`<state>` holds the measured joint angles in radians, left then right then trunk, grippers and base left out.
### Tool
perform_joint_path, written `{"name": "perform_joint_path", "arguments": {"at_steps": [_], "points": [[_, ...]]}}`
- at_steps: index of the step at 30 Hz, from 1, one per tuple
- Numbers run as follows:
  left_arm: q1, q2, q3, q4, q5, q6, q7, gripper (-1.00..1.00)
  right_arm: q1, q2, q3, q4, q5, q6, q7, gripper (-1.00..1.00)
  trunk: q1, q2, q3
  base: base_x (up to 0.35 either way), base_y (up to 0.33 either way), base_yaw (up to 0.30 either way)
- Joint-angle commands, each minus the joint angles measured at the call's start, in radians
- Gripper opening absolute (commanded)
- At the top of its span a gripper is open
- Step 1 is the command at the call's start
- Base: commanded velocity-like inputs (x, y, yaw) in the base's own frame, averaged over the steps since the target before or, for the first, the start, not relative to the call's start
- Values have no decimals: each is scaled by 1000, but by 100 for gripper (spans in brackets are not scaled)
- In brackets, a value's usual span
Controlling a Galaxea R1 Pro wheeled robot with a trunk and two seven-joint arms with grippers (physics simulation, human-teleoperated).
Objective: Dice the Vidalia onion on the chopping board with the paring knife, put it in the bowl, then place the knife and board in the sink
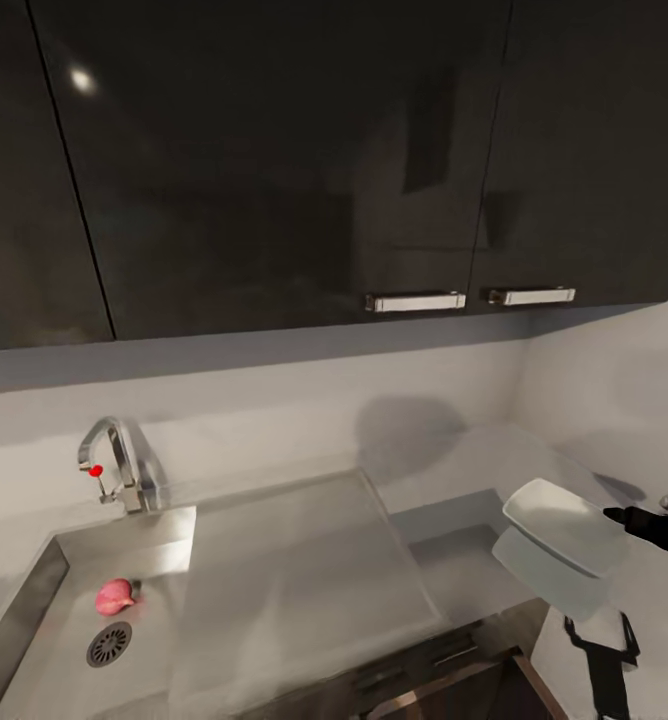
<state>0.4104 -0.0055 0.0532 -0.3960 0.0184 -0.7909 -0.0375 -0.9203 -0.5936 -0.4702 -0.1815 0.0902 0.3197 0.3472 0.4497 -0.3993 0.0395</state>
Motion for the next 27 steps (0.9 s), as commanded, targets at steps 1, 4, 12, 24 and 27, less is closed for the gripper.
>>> {"name": "perform_joint_path", "arguments": {"at_steps": [1, 4, 12, 24, 27], "points": [[1, -1, 4, -1, 2, -1, -4, 100, 0, -1, -10, 0, 10, 5, 16, 100, 0, -1, -2, 0, 0, 0], [1, -1, 4, -1, 2, -1, -4, 100, 0, -3, -12, 9, 9, 5, 34, 100, 0, -1, -7, 0, 0, 0], [1, -1, 4, -1, 2, -1, -4, 100, 0, -17, -16, 28, 9, 4, 55, 100, 0, -1, -19, 0, 0, 0], [1, -1, 4, -1, 2, -1, -4, 100, 0, -20, -16, 34, 9, 3, 83, 100, 0, -1, -39, 0, 0, 0], [1, -1, 4, -1, 2, -1, -4, 100, 0, -20, -16, 34, 9, 2, 85, 100, 0, -1, -43, 0, 0, 0]]}}
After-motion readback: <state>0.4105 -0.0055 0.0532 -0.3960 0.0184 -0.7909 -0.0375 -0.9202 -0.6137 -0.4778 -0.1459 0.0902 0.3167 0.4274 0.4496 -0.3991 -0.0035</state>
